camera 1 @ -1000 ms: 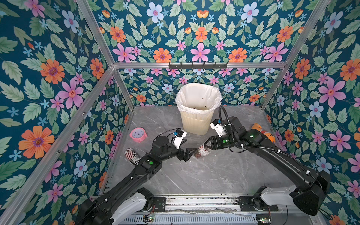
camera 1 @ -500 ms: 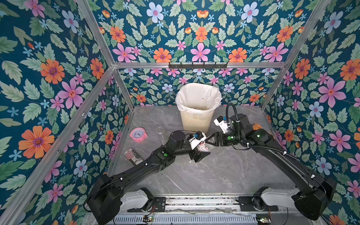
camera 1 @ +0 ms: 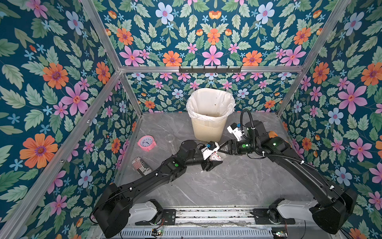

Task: Empty the moldy dried flower tea in the jars
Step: Pick up the jar from the center of the board, then unscrew the lid from the jar.

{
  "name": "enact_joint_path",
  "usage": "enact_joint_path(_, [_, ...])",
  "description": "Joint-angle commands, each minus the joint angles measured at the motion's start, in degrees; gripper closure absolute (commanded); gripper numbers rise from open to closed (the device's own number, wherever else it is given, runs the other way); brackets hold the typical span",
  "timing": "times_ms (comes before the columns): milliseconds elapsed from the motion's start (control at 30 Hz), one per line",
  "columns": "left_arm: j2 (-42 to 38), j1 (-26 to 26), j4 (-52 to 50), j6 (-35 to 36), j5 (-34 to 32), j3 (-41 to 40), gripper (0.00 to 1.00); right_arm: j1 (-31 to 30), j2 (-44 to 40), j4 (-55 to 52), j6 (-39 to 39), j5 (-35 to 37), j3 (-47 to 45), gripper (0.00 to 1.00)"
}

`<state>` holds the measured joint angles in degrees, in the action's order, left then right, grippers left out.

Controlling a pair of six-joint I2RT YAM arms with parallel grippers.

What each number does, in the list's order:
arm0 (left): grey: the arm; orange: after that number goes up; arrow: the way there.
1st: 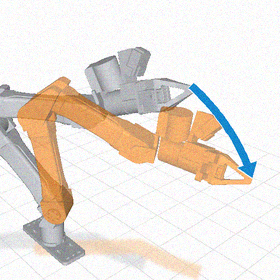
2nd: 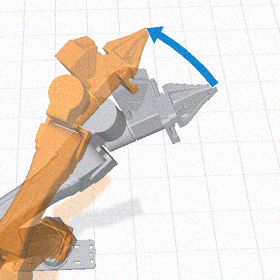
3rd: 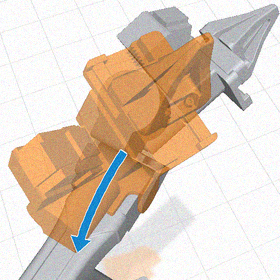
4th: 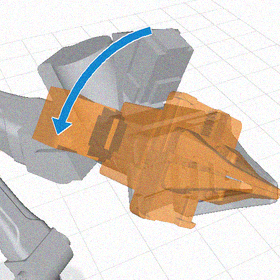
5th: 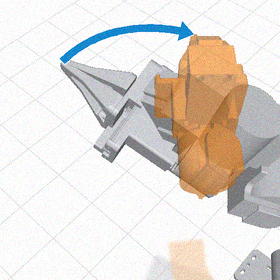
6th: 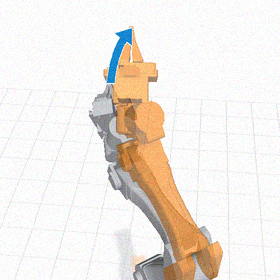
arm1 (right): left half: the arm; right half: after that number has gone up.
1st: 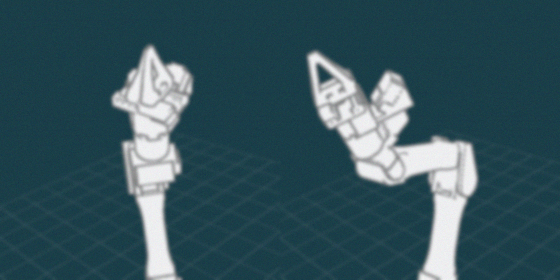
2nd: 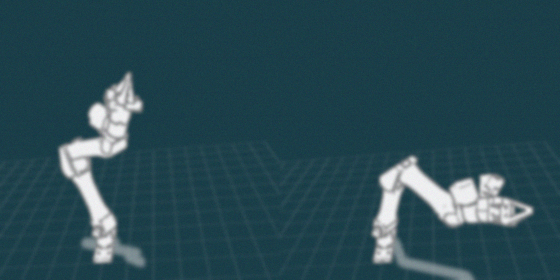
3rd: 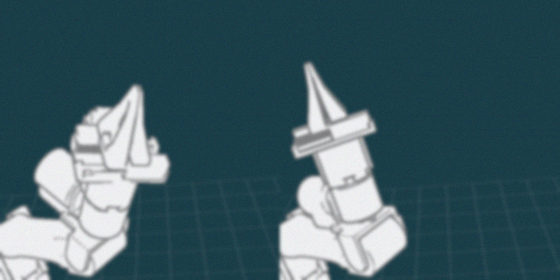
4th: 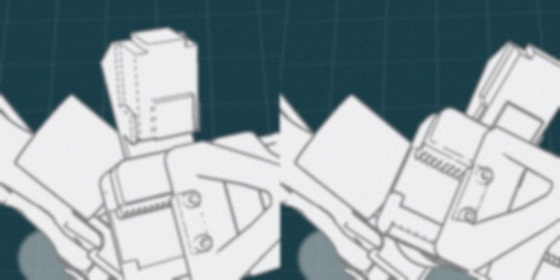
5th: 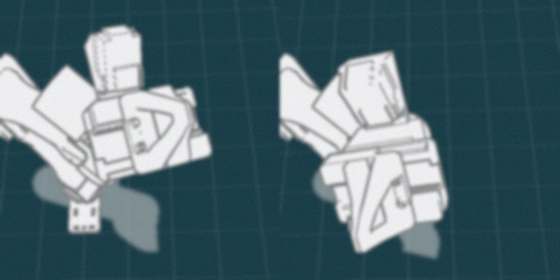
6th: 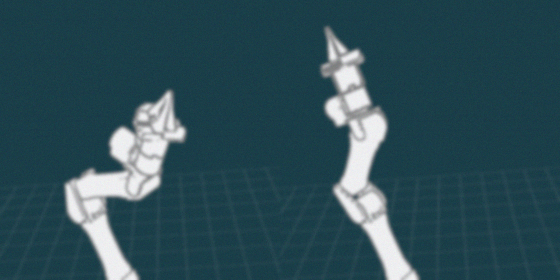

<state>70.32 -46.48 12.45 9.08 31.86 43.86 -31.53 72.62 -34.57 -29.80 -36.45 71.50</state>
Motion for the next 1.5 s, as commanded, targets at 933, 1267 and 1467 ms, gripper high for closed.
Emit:
enact_joint_path(933, [0.6,0.0,-0.7,3.2,-0.5,1.1,0.44,4.8,0.6,-3.7,8.1,-10.6,3.1,0.34])
enact_joint_path(1267, [0.7,0.4,-1.4,0.7,2.5,2.4,0.44,5.2,0.8,-9.0,12.5,-6.7,4.9,0.18])
enact_joint_path(1467, [0.3,0.5,-0.4,-0.3,1.8,1.3,0.45,6.0,-0.7,-8.8,11.9,-7.0,4.1,0.15])
